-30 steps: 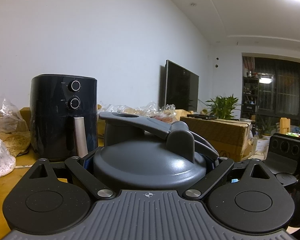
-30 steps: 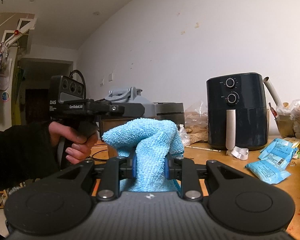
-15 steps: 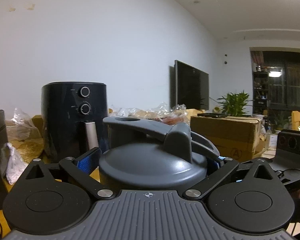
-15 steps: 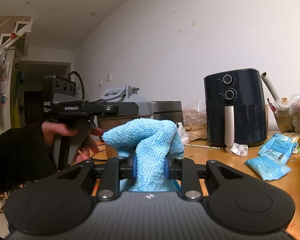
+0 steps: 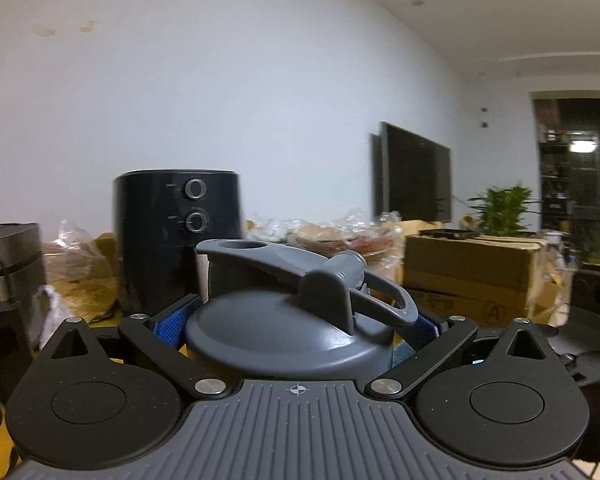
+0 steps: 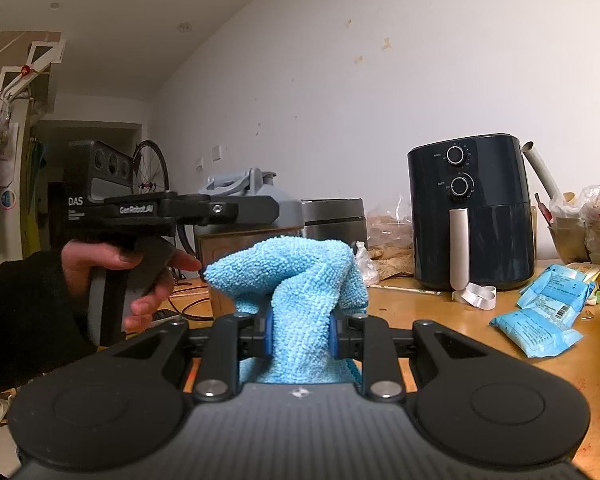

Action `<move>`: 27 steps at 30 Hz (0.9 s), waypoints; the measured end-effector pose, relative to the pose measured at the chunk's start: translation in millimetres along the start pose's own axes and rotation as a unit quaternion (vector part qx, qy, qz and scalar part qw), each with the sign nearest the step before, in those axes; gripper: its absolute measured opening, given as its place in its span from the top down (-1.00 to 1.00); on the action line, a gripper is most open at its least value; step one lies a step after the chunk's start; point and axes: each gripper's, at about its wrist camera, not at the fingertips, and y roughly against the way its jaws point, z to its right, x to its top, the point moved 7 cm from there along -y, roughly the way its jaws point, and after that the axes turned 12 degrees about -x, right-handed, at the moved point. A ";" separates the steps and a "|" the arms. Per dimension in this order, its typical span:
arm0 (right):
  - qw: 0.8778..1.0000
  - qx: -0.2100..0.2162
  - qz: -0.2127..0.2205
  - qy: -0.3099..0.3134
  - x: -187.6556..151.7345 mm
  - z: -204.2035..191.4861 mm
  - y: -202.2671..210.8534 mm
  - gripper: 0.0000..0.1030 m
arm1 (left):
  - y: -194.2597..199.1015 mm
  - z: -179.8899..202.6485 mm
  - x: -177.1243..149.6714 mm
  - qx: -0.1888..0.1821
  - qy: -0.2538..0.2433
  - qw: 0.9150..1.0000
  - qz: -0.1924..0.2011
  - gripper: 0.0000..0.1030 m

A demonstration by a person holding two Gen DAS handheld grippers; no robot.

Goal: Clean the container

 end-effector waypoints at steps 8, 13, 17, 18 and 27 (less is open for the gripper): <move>1.000 0.000 -0.001 -0.001 0.3 0.5 -0.1 0.58 | 0.2 1.9 -1.9 0.069 0.017 0.997 0.009 -1.00; 1.000 0.000 -0.001 0.000 1.0 -0.3 0.7 0.58 | 1.2 7.0 -3.1 0.122 0.018 0.992 0.009 -1.00; 1.000 0.000 -0.002 0.000 0.8 -0.7 1.7 0.58 | 1.2 13.7 -1.6 0.164 0.013 0.986 0.012 -1.00; 1.000 0.000 -0.003 0.000 0.6 -0.9 2.0 0.58 | 0.8 15.1 -1.4 0.172 0.014 0.985 0.012 -1.00; 1.000 0.000 -0.003 -0.001 0.0 -1.9 4.5 0.58 | -3.4 23.1 1.9 0.256 0.027 0.966 0.025 -1.00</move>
